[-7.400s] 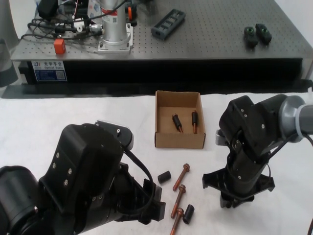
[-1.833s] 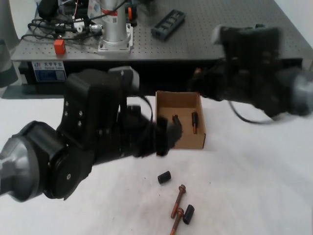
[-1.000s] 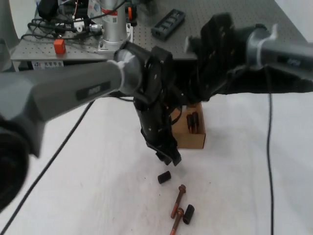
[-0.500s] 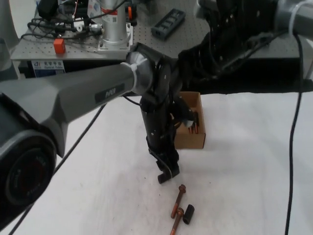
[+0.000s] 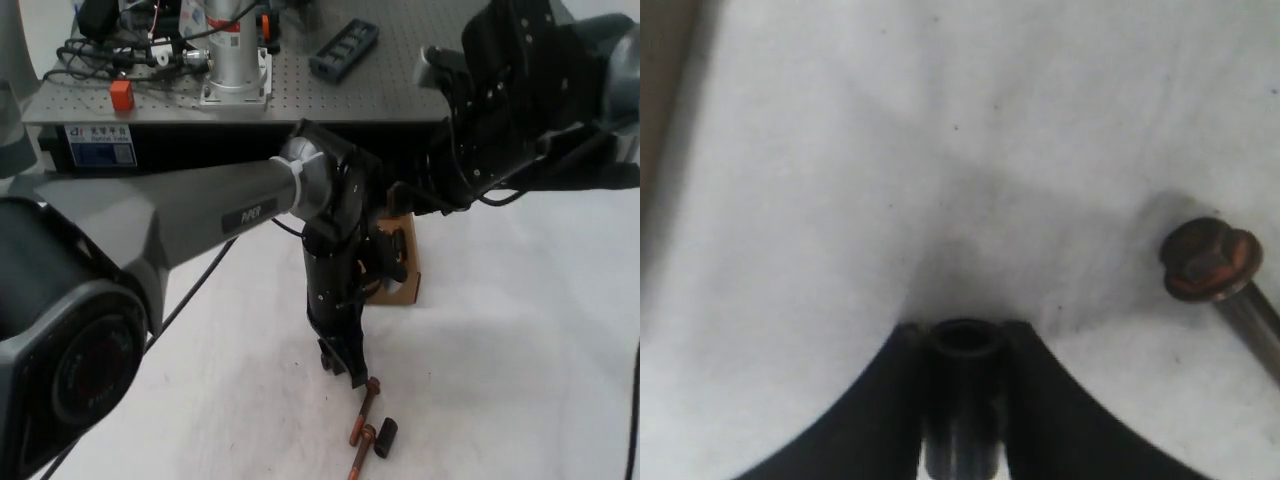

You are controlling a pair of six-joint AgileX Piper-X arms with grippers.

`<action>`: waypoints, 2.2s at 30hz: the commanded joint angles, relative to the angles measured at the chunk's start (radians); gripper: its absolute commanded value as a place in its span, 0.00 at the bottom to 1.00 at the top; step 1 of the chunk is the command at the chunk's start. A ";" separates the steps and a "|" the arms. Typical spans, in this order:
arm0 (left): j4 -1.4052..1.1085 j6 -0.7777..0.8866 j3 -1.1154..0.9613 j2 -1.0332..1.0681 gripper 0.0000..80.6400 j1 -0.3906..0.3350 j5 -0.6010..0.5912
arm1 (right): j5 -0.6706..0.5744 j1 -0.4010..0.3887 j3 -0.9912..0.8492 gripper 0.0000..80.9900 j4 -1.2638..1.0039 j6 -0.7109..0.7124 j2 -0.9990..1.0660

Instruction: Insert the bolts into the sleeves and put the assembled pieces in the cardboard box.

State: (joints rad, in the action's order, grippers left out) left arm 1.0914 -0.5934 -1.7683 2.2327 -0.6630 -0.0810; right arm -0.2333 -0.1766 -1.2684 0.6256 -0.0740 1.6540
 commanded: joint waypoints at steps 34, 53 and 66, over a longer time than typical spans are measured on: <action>-0.255 0.565 0.808 -1.035 0.01 0.104 0.025 | 0.137 -0.276 0.239 0.38 0.030 -0.342 0.014; -0.255 0.556 0.815 -1.078 0.01 0.104 0.025 | 0.134 -0.292 0.237 0.37 -0.085 -0.413 0.209; -0.255 0.562 0.815 -1.078 0.01 0.104 0.025 | 0.125 -0.287 0.237 0.09 -0.145 -0.357 0.233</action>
State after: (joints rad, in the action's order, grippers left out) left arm 0.8343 -0.0203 -0.9494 1.1636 -0.5567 -0.0694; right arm -0.1173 -0.4631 -1.0376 0.4956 -0.4444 1.8521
